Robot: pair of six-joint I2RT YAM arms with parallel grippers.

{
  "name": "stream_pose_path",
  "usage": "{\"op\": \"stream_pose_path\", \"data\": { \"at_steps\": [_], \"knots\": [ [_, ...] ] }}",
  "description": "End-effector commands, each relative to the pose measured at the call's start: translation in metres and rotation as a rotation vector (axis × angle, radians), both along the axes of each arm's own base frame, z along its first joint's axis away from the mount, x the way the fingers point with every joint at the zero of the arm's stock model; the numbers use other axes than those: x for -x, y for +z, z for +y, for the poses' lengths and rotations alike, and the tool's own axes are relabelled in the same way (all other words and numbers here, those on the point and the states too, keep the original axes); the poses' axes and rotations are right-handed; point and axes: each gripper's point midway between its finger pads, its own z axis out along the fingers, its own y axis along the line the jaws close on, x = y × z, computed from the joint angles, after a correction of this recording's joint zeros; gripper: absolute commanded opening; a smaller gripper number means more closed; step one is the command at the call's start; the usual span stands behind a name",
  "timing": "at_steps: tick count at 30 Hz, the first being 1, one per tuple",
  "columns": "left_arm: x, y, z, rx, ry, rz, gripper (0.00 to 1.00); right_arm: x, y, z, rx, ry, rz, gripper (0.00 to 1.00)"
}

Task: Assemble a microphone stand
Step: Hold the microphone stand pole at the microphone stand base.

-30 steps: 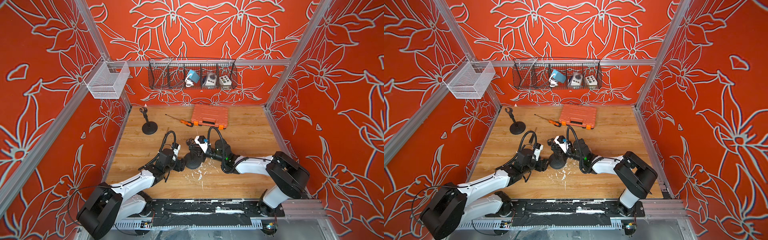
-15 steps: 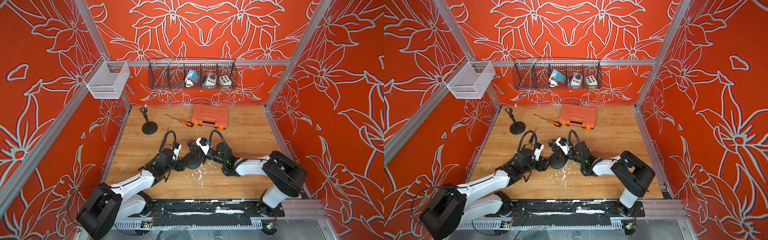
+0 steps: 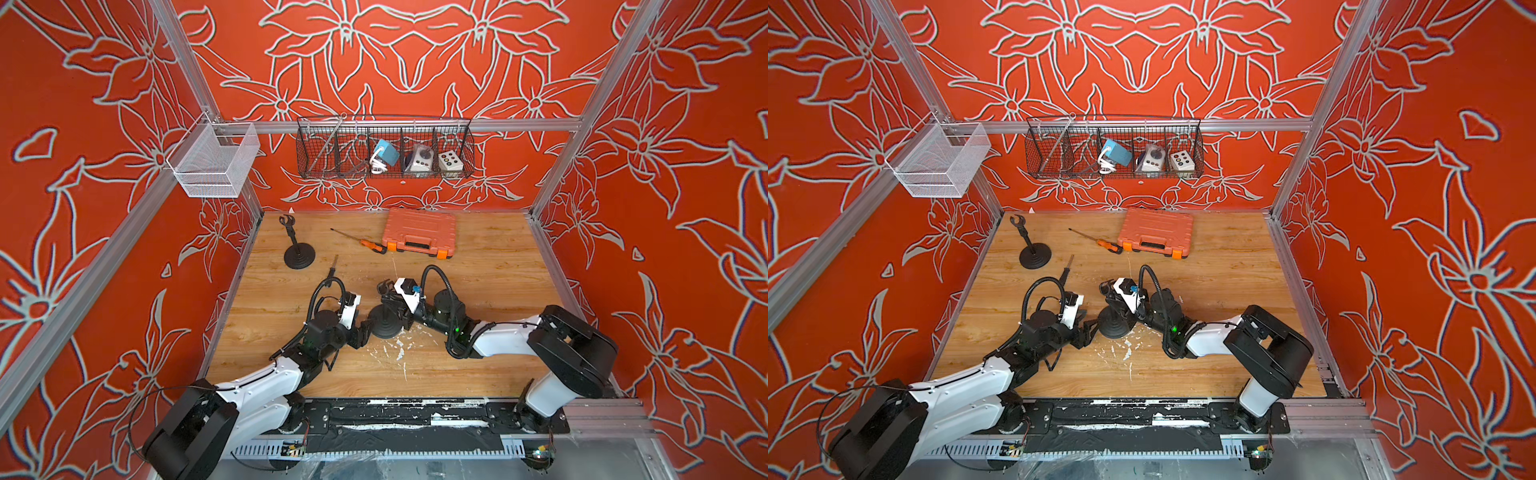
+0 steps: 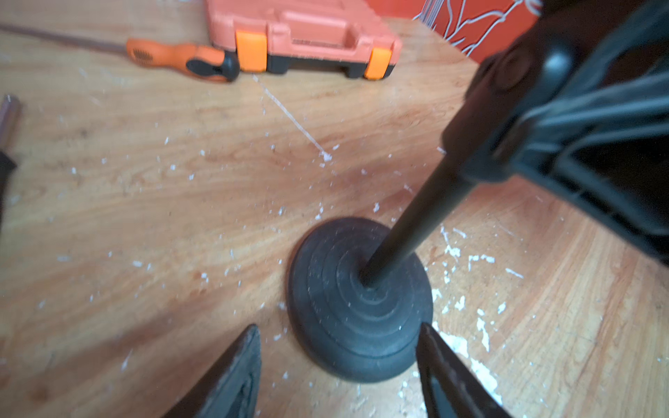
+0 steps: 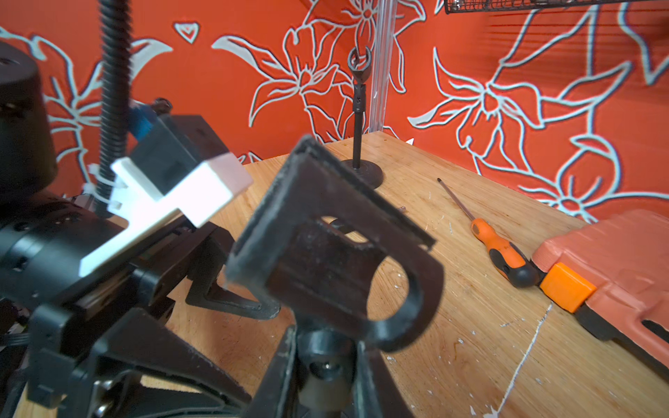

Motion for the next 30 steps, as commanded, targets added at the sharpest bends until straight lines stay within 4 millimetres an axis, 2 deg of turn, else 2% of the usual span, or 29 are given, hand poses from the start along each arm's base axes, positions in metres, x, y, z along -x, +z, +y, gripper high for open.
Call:
{"op": "stream_pose_path", "data": {
  "at_steps": [1, 5, 14, 24, 30],
  "knots": [
    [-0.006, 0.018, -0.007, -0.007, -0.024, -0.122, 0.66, -0.007, -0.043, -0.014, 0.136, -0.084, 0.089, 0.00],
    [-0.008, 0.021, -0.003, -0.025, -0.004, -0.160, 0.65, -0.007, -0.041, -0.008, 0.143, -0.084, 0.087, 0.00],
    [-0.006, 0.025, -0.009, -0.028, -0.038, -0.219, 0.63, -0.005, -0.040, -0.004, 0.187, -0.118, 0.093, 0.00],
    [-0.005, 0.013, -0.016, -0.048, -0.079, -0.210, 0.63, -0.005, -0.044, 0.009, 0.207, -0.079, 0.118, 0.00],
    [-0.009, 0.016, -0.024, -0.040, -0.102, -0.225, 0.61, -0.001, -0.043, 0.004, 0.198, -0.099, 0.129, 0.00]
  ]
}}
